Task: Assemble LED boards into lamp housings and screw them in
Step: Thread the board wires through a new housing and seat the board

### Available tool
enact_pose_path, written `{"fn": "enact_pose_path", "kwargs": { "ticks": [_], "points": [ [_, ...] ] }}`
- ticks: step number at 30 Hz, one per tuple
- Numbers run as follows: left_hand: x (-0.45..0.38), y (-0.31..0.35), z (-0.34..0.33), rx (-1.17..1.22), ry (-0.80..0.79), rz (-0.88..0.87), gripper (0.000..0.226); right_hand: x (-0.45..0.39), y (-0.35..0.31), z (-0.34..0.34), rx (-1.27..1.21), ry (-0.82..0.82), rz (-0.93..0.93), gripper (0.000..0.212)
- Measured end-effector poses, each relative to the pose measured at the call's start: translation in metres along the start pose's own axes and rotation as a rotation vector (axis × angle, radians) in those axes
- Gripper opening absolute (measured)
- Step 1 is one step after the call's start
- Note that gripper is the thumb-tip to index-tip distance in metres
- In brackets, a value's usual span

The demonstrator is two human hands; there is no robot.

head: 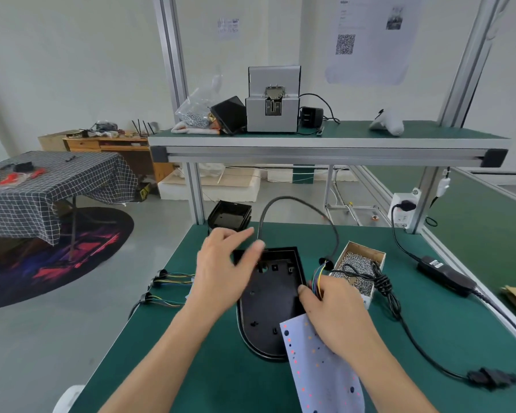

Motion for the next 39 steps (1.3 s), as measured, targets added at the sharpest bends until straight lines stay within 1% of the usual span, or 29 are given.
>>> {"fn": "enact_pose_path", "kwargs": {
  "ticks": [1, 3, 4, 6, 7, 8, 9, 12, 13, 15, 16, 17, 19, 20, 23, 24, 25, 26, 27, 28, 29, 30, 31, 33, 35, 36, 37, 38, 39],
  "points": [
    [0.003, -0.012, 0.0, 0.187, 0.021, 0.076, 0.038, 0.0, -0.002, 0.003, -0.014, -0.005, 0.009, 0.052],
    [0.014, -0.03, -0.013, 0.548, -0.015, 0.242, 0.038, -0.001, -0.007, 0.008, -0.058, -0.015, 0.02, 0.051],
    [0.02, -0.032, -0.026, 0.652, -0.077, 0.328, 0.042, 0.0, -0.009, 0.009, -0.076, -0.017, 0.027, 0.05],
    [0.036, -0.038, -0.055, 0.827, -0.213, 0.495, 0.057, 0.001, -0.015, 0.009, -0.101, -0.022, 0.049, 0.049],
    [0.045, -0.035, -0.068, 0.951, -0.293, 0.561, 0.057, 0.001, -0.019, 0.008, -0.113, -0.022, 0.058, 0.049],
    [0.053, -0.029, -0.078, 1.049, -0.358, 0.59, 0.054, 0.002, -0.021, 0.008, -0.123, -0.018, 0.065, 0.049],
    [0.059, -0.025, -0.084, 1.112, -0.385, 0.578, 0.052, 0.002, -0.022, 0.008, -0.132, -0.014, 0.066, 0.05],
    [0.065, -0.025, -0.094, 1.045, -0.362, 0.417, 0.061, 0.0, -0.022, 0.011, -0.197, 0.001, 0.067, 0.051],
    [0.067, -0.028, -0.098, 1.024, -0.352, 0.398, 0.059, -0.001, -0.022, 0.012, -0.218, 0.006, 0.072, 0.052],
    [0.071, -0.038, -0.101, 0.899, -0.29, 0.358, 0.038, -0.003, -0.019, 0.017, -0.277, 0.024, 0.06, 0.054],
    [0.073, -0.046, -0.099, 0.738, -0.246, 0.311, 0.031, -0.004, -0.014, 0.02, -0.329, 0.042, 0.035, 0.054],
    [0.076, -0.056, -0.099, 0.544, -0.208, 0.273, 0.029, -0.006, -0.008, 0.022, -0.389, 0.067, -0.001, 0.052],
    [0.088, -0.075, -0.097, 0.178, -0.157, 0.255, 0.034, -0.011, 0.003, 0.03, -0.503, 0.125, -0.074, 0.048],
    [0.096, -0.08, -0.093, 0.034, -0.13, 0.227, 0.033, -0.013, 0.005, 0.036, -0.54, 0.157, -0.093, 0.045],
    [0.117, -0.083, -0.067, -0.412, 0.017, 0.112, 0.033, -0.023, 0.003, 0.055, -0.665, 0.251, -0.109, 0.036],
    [0.122, -0.08, -0.057, -0.502, 0.036, 0.086, 0.035, -0.027, 0.004, 0.061, -0.749, 0.273, -0.136, 0.033],
    [0.128, -0.079, -0.052, -0.557, 0.012, 0.083, 0.031, -0.032, 0.005, 0.066, -0.814, 0.296, -0.163, 0.032],
    [0.13, -0.08, -0.05, -0.594, -0.052, 0.096, 0.02, -0.036, 0.004, 0.073, -0.844, 0.319, -0.178, 0.035],
    [0.129, -0.083, -0.051, -0.623, -0.13, 0.128, 0.026, -0.041, 0.003, 0.079, -0.835, 0.336, -0.178, 0.041],
    [0.128, -0.088, -0.056, -0.659, -0.258, 0.177, 0.055, -0.045, 0.0, 0.085, -0.796, 0.347, -0.169, 0.043],
    [0.123, -0.088, -0.052, -0.669, -0.291, 0.211, 0.081, -0.048, -0.004, 0.089, -0.744, 0.35, -0.151, 0.042],
    [0.115, -0.076, -0.046, -0.691, -0.267, 0.16, 0.095, -0.051, -0.007, 0.09, -0.7, 0.344, -0.134, 0.042],
    [0.105, -0.062, -0.043, -0.568, -0.26, 0.12, 0.1, -0.053, -0.01, 0.089, -0.667, 0.329, -0.116, 0.043],
    [0.083, -0.028, -0.04, -0.233, -0.32, 0.039, 0.109, -0.054, -0.016, 0.081, -0.6, 0.293, -0.089, 0.045],
    [0.069, 0.002, -0.043, -0.16, -0.448, -0.035, 0.116, -0.053, -0.021, 0.073, -0.534, 0.264, -0.059, 0.047],
    [0.063, 0.009, -0.043, -0.136, -0.499, -0.02, 0.118, -0.052, -0.021, 0.07, -0.516, 0.257, -0.056, 0.047],
    [0.057, 0.012, -0.038, -0.063, -0.519, 0.041, 0.117, -0.052, -0.02, 0.068, -0.503, 0.251, -0.056, 0.046],
    [0.049, 0.011, -0.029, 0.03, -0.476, 0.122, 0.114, -0.051, -0.019, 0.066, -0.491, 0.244, -0.057, 0.045],
    [0.038, 0.008, -0.018, 0.112, -0.376, 0.172, 0.107, -0.05, -0.018, 0.065, -0.475, 0.234, -0.06, 0.045]
  ]
}}
Point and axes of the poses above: each hand's wrist, its own x-axis away from the middle knuckle, its own z-axis out of the back of the hand, y = z × x, the point moved 10 cm from there along -x, towards the middle knuckle, and after that the axes turned 14 degrees about -x, right-handed, at the moved point
